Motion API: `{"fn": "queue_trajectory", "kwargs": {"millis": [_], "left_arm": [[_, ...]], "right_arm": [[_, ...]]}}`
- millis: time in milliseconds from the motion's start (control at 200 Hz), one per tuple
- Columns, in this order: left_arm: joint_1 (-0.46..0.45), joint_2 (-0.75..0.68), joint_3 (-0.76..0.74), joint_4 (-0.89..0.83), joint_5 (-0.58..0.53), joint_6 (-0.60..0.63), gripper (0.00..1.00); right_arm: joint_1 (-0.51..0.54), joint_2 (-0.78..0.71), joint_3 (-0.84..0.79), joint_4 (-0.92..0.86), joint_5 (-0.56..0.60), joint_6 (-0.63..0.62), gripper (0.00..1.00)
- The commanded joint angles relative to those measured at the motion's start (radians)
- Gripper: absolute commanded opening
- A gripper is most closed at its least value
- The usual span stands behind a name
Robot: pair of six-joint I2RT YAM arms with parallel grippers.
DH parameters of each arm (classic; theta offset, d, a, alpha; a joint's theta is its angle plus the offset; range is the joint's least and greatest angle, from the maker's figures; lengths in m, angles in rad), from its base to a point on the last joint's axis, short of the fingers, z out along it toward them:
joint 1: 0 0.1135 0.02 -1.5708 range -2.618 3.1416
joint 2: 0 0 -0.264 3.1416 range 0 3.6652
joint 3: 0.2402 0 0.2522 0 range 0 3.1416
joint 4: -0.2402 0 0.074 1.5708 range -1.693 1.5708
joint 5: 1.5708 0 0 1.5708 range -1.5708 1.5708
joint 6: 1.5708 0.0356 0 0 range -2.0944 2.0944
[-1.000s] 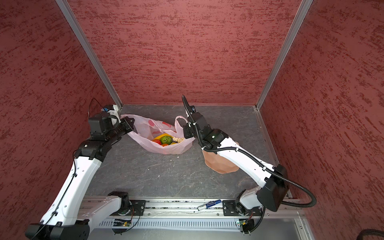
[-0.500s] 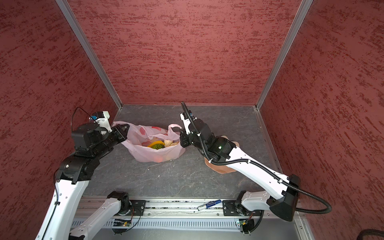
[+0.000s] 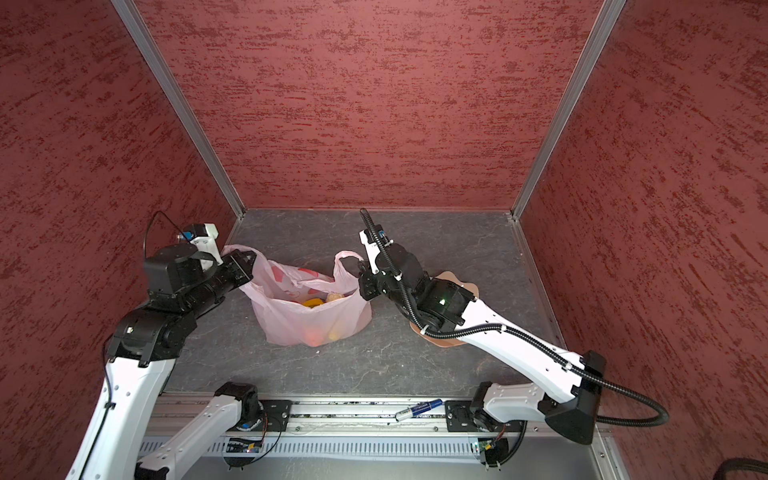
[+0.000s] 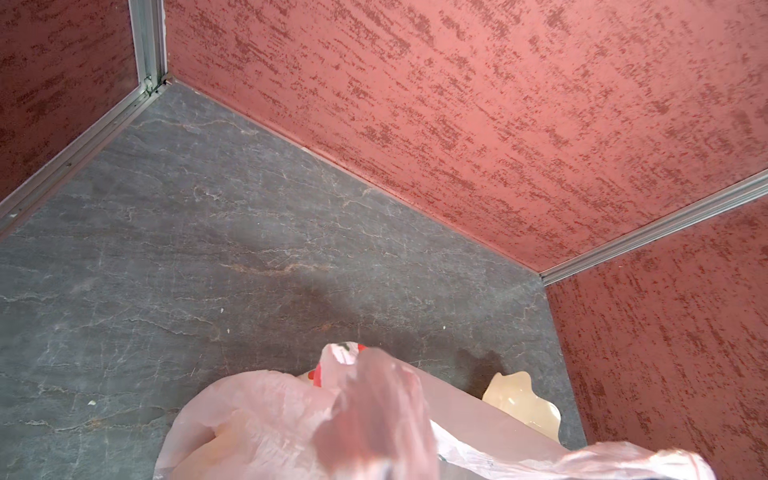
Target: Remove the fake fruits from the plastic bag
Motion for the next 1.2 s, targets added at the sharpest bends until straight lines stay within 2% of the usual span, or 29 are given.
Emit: {"fn": "queue_trajectory", "kwargs": {"millis": [0, 281, 486, 636, 852, 967, 1197], "left_arm": [[0.006, -0.01, -0.048, -0.03, -0.016, -0.008, 0.0], [-0.002, -0.109, -0.261, -0.172, -0.006, -0.117, 0.0], [-0.038, -0.218, -0.437, -0.174, -0.01, -0.203, 0.0], [-0.094, -0.204, -0.478, -0.153, -0.075, -0.254, 0.0], [-0.096, -0.189, -0.518, -0.127, -0.151, -0.29, 0.01], [-0.058, -0.176, -0.538, -0.117, -0.188, -0.305, 0.01], [0.063, -0.139, -0.573, -0.021, -0.13, -0.287, 0.03]], "right_arm": [[0.004, 0.006, -0.055, 0.026, 0.039, -0.004, 0.02], [0.003, -0.001, -0.262, 0.086, 0.018, 0.11, 0.02], [0.005, 0.007, -0.375, 0.126, 0.008, 0.173, 0.02], [0.001, 0.022, -0.416, 0.153, 0.037, 0.182, 0.02], [-0.044, 0.048, -0.431, 0.18, 0.046, 0.177, 0.02], [-0.087, 0.06, -0.434, 0.191, 0.045, 0.169, 0.03], [-0.171, 0.069, -0.449, 0.239, 0.01, 0.144, 0.03]]}}
